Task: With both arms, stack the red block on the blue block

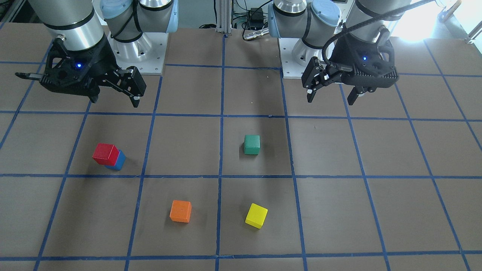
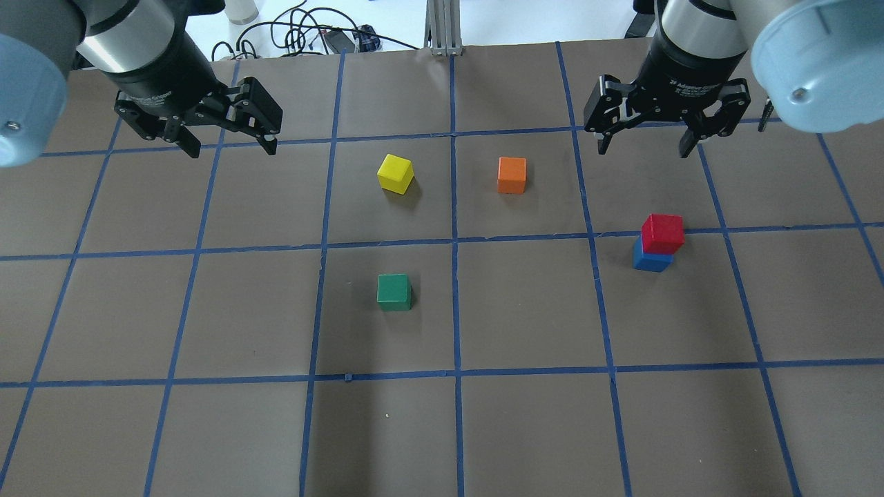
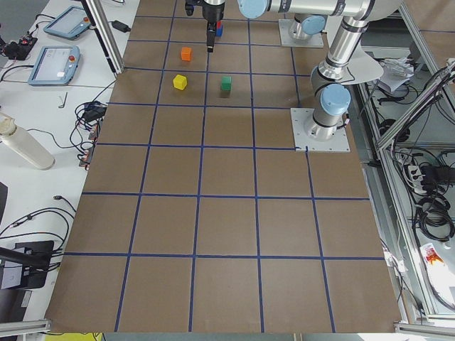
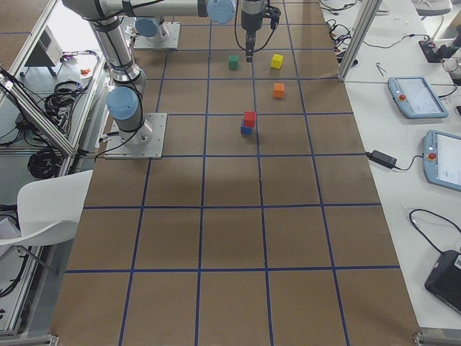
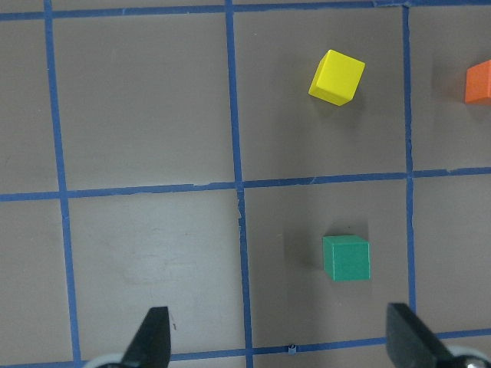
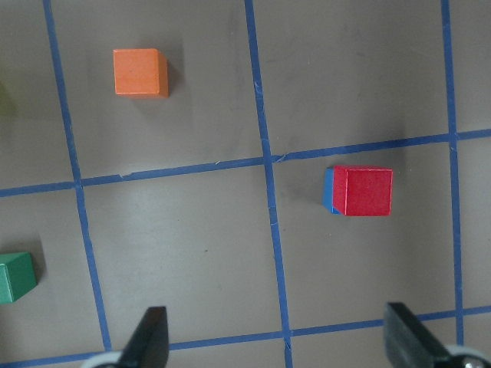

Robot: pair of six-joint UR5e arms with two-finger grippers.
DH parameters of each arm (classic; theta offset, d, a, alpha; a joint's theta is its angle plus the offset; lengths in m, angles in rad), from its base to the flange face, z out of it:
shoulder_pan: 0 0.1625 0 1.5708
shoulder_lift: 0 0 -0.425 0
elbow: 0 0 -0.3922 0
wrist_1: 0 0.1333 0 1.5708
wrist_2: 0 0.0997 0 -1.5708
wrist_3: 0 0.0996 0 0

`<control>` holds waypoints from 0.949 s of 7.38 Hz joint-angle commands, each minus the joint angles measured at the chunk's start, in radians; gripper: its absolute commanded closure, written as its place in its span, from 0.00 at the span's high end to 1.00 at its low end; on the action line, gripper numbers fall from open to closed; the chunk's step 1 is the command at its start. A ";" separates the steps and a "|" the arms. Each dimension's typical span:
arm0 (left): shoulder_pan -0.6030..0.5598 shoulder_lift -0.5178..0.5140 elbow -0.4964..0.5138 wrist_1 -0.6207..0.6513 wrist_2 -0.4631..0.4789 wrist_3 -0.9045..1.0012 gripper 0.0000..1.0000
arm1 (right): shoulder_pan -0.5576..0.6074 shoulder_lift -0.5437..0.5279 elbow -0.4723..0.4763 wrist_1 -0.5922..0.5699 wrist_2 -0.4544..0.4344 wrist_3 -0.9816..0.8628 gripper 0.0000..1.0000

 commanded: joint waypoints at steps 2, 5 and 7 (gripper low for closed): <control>-0.001 -0.011 -0.007 0.003 0.005 -0.006 1.00 | 0.002 0.045 -0.088 0.011 0.002 0.003 1.00; -0.026 -0.014 -0.021 0.009 0.010 -0.012 1.00 | 0.021 0.039 -0.074 0.017 0.005 0.045 1.00; -0.026 -0.014 -0.021 0.009 0.010 -0.010 1.00 | 0.027 0.042 -0.073 0.018 0.005 0.045 1.00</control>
